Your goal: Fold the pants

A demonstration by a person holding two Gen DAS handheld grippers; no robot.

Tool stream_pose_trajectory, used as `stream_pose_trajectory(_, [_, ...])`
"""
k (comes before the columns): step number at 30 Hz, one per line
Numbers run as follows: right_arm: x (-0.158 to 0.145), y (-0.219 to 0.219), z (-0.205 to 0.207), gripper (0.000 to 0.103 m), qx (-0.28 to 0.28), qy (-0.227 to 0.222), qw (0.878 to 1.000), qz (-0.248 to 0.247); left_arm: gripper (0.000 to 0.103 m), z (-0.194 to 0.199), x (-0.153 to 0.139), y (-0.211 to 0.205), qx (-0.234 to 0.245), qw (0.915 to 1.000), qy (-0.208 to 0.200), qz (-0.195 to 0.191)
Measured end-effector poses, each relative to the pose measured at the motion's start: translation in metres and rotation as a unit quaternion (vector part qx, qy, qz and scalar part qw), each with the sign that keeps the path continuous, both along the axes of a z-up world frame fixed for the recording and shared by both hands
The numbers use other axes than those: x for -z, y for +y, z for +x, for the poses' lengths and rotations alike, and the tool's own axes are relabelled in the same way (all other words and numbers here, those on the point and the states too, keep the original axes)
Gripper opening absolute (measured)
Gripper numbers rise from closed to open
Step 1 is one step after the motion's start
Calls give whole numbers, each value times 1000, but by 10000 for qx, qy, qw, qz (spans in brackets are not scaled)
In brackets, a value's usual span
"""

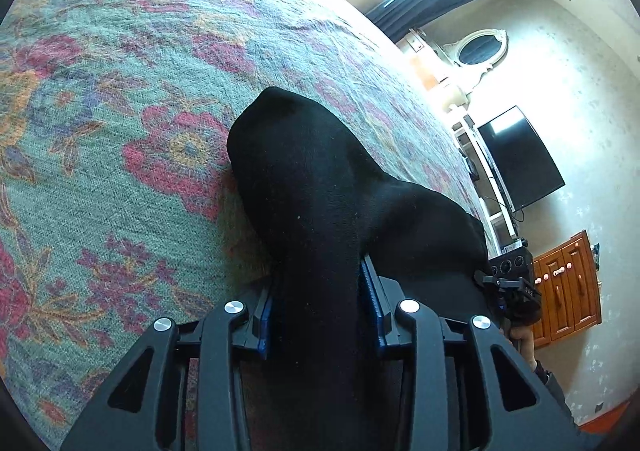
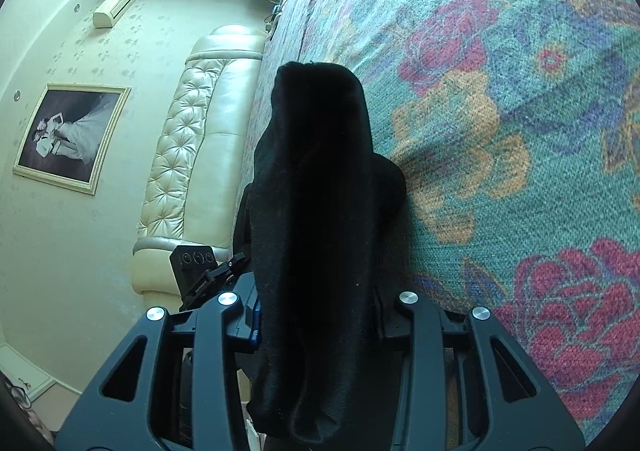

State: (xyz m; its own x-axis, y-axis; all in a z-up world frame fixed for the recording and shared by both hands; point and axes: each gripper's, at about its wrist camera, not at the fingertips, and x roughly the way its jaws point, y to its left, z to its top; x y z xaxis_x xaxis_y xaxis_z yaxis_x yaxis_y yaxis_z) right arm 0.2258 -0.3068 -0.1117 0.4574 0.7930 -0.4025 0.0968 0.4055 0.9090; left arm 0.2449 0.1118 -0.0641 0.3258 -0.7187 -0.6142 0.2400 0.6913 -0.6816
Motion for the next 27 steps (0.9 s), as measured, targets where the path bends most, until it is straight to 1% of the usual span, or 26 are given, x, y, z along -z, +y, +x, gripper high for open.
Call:
stream_pose_trajectory(2, [0, -1, -4, 44, 32, 32, 10000, 35, 44, -9, -2, 6, -11, 10000, -44, 15])
stream_pose_trajectory(4, [0, -4, -9, 49, 114, 68, 9999, 62, 55, -18, -3, 18, -84, 10000, -20, 18])
stream_pose_trajectory(5, [-1, -6, -13, 51, 149, 87, 9998, 87, 56, -24, -2, 24, -106, 9999, 24, -42])
stream_pose_trajectory(7, [-4, -7, -22, 60, 195, 55, 9997, 103, 57, -37, -2, 34, -143, 9998, 83, -125])
stream_pose_trajectory(10, [-11, -5, -39, 67, 195, -7, 9998, -100, 57, -59, -3, 48, -153, 9992, 117, -342])
stream_pose_trajectory(12, [-13, -4, -53, 68, 178, -11, 9996, -214, 59, -72, -3, 51, -72, 9989, 149, -432])
stream_pose_trajectory(13, [-13, -2, -59, 68, 180, -2, 9995, -245, 64, -79, -2, 48, 20, 9991, 157, -399])
stream_pose_trajectory(16, [-13, 2, -75, 68, 204, -7, 9994, -270, 67, -92, 2, 38, 263, 9994, 112, -189])
stream_pose_trajectory(17, [-13, 5, -79, 67, 184, -6, 9993, -325, 67, -95, 3, 37, 276, 9995, 87, -143])
stream_pose_trajectory(18, [-15, 9, -81, 58, 119, 1, 9988, -484, 67, -97, 4, 37, 256, 9996, 73, -131])
stream_pose_trajectory(19, [-15, 9, -84, 46, 69, 50, 9971, -755, 67, -95, 6, 37, 231, 9995, 88, -172])
stream_pose_trajectory(20, [-13, 11, -86, 42, 42, 96, 9961, -880, 67, -94, 8, 38, 212, 9995, 110, -205])
stream_pose_trajectory(22, [-8, 7, -93, 33, 96, 102, 9970, -764, 67, -95, 9, 36, 230, 9996, 90, -154])
stream_pose_trajectory(25, [-4, 5, -101, 30, 104, 36, 9977, -668, 67, -98, 7, 31, 267, 9996, -10, 45])
stream_pose_trajectory(27, [-3, 4, -103, 30, 133, 14, 9979, -630, 67, -99, 8, 25, 226, 9997, -51, 50])
